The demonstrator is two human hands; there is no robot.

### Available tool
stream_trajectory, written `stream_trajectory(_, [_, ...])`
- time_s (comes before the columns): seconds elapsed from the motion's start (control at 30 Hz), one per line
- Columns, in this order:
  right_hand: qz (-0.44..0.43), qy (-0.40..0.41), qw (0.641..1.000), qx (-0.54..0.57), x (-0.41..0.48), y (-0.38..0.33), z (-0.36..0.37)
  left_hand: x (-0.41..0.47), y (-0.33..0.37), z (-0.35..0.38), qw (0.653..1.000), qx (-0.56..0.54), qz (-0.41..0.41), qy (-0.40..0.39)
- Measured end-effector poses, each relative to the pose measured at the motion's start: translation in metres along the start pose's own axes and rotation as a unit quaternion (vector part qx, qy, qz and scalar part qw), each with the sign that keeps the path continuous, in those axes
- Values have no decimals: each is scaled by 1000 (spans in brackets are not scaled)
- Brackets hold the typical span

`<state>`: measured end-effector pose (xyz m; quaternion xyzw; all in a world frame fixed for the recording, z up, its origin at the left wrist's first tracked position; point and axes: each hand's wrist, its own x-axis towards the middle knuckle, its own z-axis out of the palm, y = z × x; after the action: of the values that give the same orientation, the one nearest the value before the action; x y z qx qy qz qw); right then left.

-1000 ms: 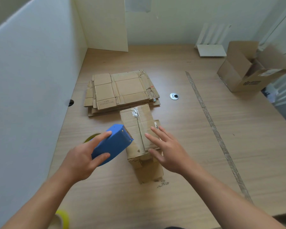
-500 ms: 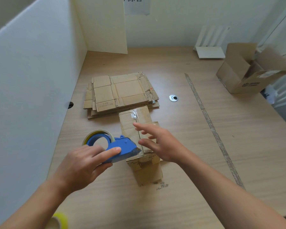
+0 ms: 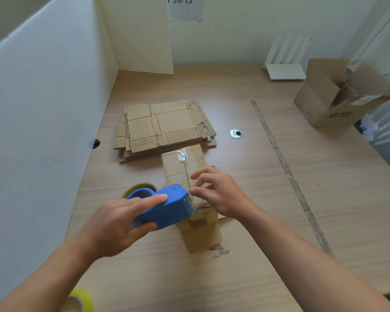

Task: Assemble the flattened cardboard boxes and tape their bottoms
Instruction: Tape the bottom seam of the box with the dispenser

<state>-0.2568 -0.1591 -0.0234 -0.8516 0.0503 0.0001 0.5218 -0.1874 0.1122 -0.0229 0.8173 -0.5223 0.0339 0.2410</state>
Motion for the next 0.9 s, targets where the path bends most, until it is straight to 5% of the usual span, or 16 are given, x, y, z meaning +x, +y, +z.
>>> stream_trajectory(0.2, [45, 18, 999, 13, -8, 7, -11, 11, 3, -7, 995, -58, -59, -57])
stream_trajectory(0.37, [109, 110, 986, 64, -27, 30, -54, -6, -13, -26, 980, -103, -122, -121])
stream_trajectory(0.53, [185, 87, 959, 196, -44, 47, -52, -3, -19, -30, 939, -200, -200, -194])
stream_trajectory(0.9, [266, 107, 941, 179, -39, 65, -24, 8, -21, -13, 867, -273, -330, -254])
